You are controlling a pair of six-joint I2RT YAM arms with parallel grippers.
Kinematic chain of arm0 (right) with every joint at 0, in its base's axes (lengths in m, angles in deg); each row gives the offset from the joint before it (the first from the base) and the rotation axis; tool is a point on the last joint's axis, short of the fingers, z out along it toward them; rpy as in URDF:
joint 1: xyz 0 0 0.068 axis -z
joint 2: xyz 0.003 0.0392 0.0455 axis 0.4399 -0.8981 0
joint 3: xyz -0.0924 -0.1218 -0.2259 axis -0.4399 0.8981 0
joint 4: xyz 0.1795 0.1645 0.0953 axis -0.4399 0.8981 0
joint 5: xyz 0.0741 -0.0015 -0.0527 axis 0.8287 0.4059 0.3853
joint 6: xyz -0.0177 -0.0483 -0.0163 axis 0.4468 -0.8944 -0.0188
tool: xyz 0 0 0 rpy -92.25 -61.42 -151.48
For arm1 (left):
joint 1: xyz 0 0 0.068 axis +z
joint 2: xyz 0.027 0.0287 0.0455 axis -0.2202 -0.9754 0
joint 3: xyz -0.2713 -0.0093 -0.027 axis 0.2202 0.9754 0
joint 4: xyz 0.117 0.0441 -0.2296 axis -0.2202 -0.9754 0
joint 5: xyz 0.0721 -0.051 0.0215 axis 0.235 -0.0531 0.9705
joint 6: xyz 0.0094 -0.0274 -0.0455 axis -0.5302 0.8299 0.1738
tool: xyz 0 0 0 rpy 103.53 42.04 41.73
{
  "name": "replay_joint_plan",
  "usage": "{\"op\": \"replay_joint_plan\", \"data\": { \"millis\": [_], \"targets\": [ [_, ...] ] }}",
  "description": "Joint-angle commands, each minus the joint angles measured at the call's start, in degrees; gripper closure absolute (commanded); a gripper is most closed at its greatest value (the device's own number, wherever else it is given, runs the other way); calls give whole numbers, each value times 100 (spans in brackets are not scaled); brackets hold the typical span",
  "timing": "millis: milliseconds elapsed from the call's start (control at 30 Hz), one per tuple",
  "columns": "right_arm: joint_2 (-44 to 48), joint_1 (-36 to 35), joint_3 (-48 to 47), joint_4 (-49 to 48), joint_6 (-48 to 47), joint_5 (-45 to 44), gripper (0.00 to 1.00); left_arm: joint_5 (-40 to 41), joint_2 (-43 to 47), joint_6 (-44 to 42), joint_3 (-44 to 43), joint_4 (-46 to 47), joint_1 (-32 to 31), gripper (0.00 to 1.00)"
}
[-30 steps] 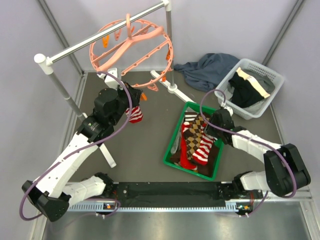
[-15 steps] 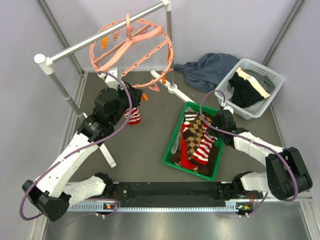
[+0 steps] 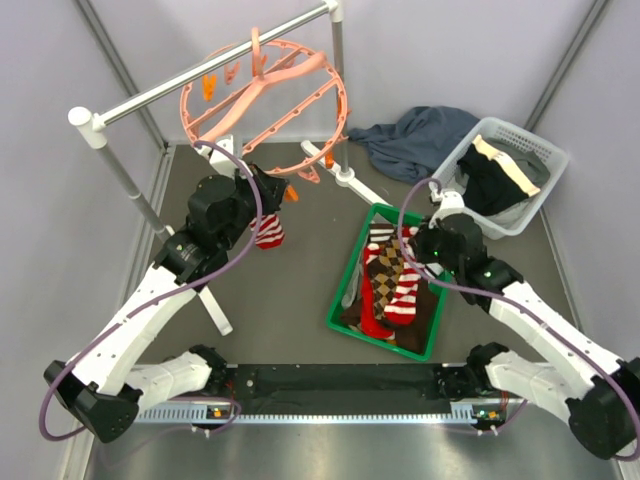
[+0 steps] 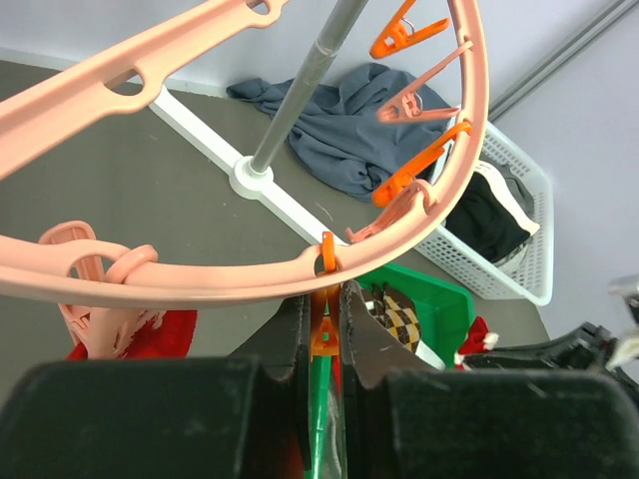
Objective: Clip the socks to the hanger
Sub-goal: Pick up the sock from the bin, then clamp the sock onto the hanger.
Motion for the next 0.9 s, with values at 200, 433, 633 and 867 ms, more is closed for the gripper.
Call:
{"op": "replay_joint_plan", "data": {
  "millis": [200,433,633,867],
  "targets": [
    [109,-1496,-1158,-1096,-1723,645,100,-421,-52,178,-299,240,10,97],
    [-779,-2111,-1818,-1764,-2155,1225,100,-615,-52,231,-335,292,10,96],
    [-1403,-2349,-2152,-2231,-2190,1665,100,-711,-52,143,-256,424,1,97],
    [-1799,-2428,-2416,-2450,-2120,1762,100,-808,-35,3,-27,688,10,98]
  ]
}}
